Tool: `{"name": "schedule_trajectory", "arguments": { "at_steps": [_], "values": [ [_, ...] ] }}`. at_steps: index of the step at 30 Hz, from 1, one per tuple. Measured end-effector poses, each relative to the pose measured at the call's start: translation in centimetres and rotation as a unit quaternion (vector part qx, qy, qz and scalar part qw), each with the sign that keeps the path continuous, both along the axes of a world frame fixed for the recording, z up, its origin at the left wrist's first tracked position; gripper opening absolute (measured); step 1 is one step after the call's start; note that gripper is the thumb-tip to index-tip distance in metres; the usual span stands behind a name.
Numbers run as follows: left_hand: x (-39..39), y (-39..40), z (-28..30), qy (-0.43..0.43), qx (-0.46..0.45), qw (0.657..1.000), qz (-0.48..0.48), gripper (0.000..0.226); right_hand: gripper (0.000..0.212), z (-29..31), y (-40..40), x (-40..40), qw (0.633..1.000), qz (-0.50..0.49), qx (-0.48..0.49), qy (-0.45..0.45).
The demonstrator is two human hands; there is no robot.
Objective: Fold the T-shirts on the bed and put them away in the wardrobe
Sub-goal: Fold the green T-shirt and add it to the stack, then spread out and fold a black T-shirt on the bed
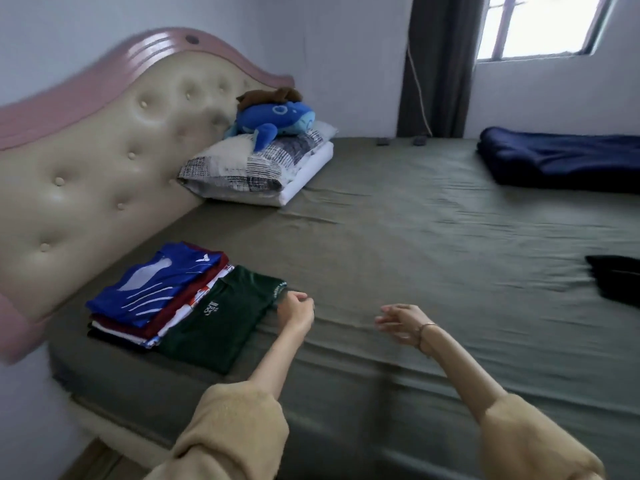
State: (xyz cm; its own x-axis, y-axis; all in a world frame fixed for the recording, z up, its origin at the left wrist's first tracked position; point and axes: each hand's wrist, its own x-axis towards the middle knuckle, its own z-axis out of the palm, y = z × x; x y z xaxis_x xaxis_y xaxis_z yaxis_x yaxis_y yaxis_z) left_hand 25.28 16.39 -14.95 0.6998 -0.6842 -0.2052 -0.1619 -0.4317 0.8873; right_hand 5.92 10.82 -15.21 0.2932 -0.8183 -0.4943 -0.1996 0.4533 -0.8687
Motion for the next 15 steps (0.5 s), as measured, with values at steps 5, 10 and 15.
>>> {"name": "schedule_trajectory", "arguments": {
  "at_steps": [5,10,15],
  "values": [
    [-12.7,-5.3,-0.2,0.100,-0.010,0.985,-0.139,0.025,0.010,-0.2,-1.0,-13.7,0.996,-0.088,-0.019,0.022],
    [-25.4,-8.3,-1.8,0.120,0.023,0.954,-0.274,0.023,0.013,-0.5,-1.2,-26.5,0.978,-0.192,-0.037,0.070],
    [-35.0,-9.7,-3.4,0.117,0.053,0.928,-0.350,0.025,0.019,-2.0,-1.4,-36.6,0.938,-0.314,-0.061,0.133]
  ]
}}
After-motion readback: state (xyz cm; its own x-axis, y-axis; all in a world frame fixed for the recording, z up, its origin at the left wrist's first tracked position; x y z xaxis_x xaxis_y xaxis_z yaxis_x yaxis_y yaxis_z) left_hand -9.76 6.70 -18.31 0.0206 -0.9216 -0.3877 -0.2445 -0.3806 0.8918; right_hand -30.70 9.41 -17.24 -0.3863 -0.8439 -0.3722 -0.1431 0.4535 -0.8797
